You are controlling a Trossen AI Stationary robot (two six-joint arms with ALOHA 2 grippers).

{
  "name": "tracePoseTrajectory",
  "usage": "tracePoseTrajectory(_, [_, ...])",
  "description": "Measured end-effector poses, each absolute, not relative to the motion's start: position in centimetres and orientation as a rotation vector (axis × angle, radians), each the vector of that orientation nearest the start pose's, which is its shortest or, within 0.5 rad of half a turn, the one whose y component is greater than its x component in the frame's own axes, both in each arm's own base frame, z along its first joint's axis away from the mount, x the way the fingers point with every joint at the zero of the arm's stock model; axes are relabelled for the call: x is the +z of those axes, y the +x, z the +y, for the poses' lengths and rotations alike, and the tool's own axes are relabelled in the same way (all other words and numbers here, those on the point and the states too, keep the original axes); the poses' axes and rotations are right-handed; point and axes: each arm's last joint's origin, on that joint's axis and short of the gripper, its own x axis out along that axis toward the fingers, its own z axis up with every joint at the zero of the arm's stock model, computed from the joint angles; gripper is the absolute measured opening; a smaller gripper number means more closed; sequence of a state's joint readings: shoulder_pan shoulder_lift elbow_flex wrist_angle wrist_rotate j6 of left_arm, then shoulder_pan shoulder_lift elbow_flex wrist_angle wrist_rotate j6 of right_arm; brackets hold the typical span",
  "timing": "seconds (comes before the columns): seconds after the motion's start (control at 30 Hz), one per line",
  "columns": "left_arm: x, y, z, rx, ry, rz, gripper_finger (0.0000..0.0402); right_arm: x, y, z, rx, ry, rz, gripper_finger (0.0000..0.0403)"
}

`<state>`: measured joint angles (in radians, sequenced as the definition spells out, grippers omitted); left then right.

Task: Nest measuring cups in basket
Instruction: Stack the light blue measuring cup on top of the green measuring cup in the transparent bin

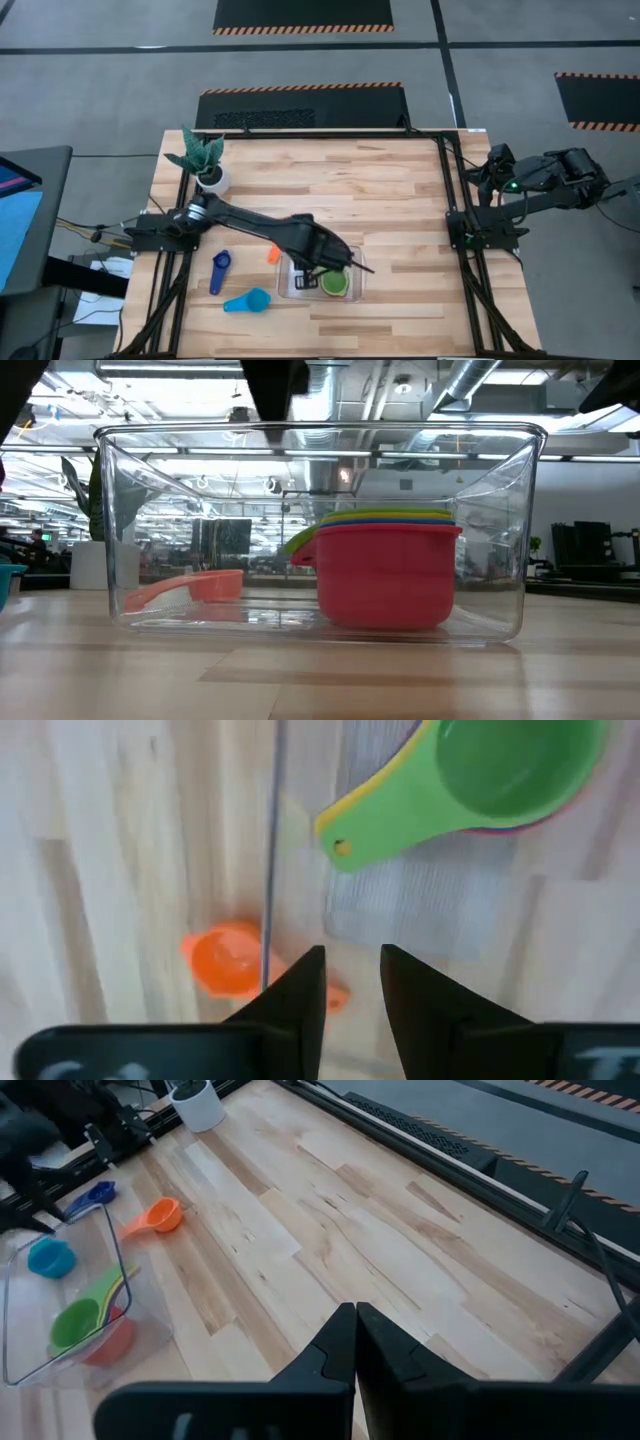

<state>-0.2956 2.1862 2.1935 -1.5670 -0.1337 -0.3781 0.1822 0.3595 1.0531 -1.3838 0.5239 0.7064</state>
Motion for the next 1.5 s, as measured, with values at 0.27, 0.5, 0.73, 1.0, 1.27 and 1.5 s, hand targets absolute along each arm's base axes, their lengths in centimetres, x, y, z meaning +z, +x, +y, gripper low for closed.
tracePoseTrajectory(0.27, [33.6,33.8,-9.7,0.314,0.079,1.377,0.0087,34.2,-0.2,-1.6,-0.555,0.434,0.471,0.0026])
tracePoseTrajectory(0.5, [32.9,27.2,-7.0,0.534,-0.063,1.346,0.0087,34.5,0.0,-1.6,-0.568,0.443,0.417,0.0026])
tracePoseTrajectory(0.73, [27.6,24.1,-8.1,0.385,-0.518,1.374,0.0087,34.8,0.2,-1.6,-0.561,0.458,0.385,0.0026])
tracePoseTrajectory(1.0, [24.1,23.0,-13.4,0.091,-0.733,1.395,0.0087,34.8,0.2,-1.6,-0.562,0.457,0.385,0.0026])
tracePoseTrajectory(1.27, [23.3,21.9,-16.0,0.229,-0.826,1.263,0.0087,34.8,0.2,-1.6,-0.562,0.456,0.387,0.0026])
tracePoseTrajectory(1.5, [22.8,20.5,-16.2,0.337,-0.766,1.313,0.0087,34.6,0.1,-1.6,-0.564,0.449,0.406,0.0026])
